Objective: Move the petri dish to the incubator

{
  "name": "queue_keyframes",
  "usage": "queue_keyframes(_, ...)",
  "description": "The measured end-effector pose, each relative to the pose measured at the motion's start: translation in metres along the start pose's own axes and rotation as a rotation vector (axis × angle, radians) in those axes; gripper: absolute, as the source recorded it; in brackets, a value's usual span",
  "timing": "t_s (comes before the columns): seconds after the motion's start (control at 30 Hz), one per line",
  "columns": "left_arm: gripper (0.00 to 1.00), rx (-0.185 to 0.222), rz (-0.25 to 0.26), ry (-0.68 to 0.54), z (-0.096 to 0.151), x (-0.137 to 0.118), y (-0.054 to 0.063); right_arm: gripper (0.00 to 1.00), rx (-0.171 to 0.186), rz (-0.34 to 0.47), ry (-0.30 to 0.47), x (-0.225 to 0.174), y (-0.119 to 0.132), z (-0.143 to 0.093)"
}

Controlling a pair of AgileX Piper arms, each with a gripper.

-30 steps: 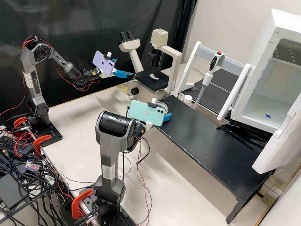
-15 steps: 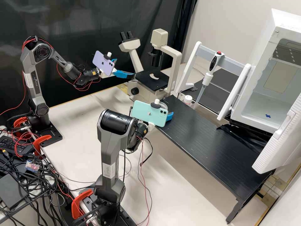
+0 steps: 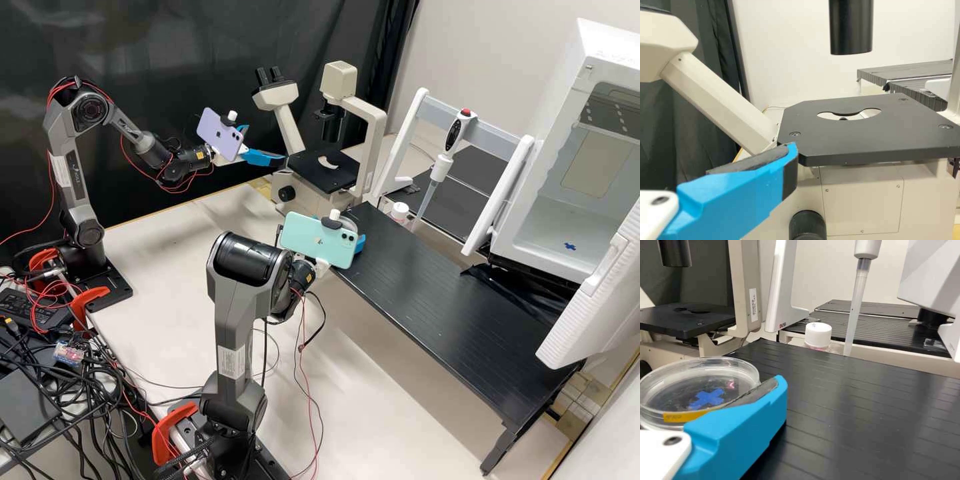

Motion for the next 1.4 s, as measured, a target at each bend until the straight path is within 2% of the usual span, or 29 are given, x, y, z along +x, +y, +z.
queue_keyframes(0.57,1.0,0.0,0.0,0.0,0.0,0.0,0.0,0.0,0.002,0.003,0.0,0.001,0.001,0.001)
queue_keyframes(0.67,1.0,0.0,0.0,0.0,0.0,0.0,0.0,0.0,0.002,0.004,-0.001,0.001,0.007,0.004)
queue_keyframes(0.77,1.0,0.0,0.0,0.0,0.0,0.0,0.0,0.0,-0.005,0.026,-0.033,-0.002,0.019,0.013)
queue_keyframes(0.9,1.0,0.0,0.0,0.0,0.0,0.0,0.0,0.0,0.034,0.109,-0.083,-0.009,0.044,0.03)
queue_keyframes(1.0,1.0,0.0,0.0,0.0,0.0,0.0,0.0,0.0,0.046,0.177,-0.117,-0.015,0.065,0.044)
queue_keyframes(1.2,1.0,0.0,0.0,0.0,0.0,0.0,0.0,0.0,0.066,0.305,-0.188,-0.025,0.106,0.073)
queue_keyframes(1.4,1.0,0.0,0.0,0.0,0.0,0.0,0.0,0.0,0.066,0.466,-0.235,-0.026,0.155,0.095)
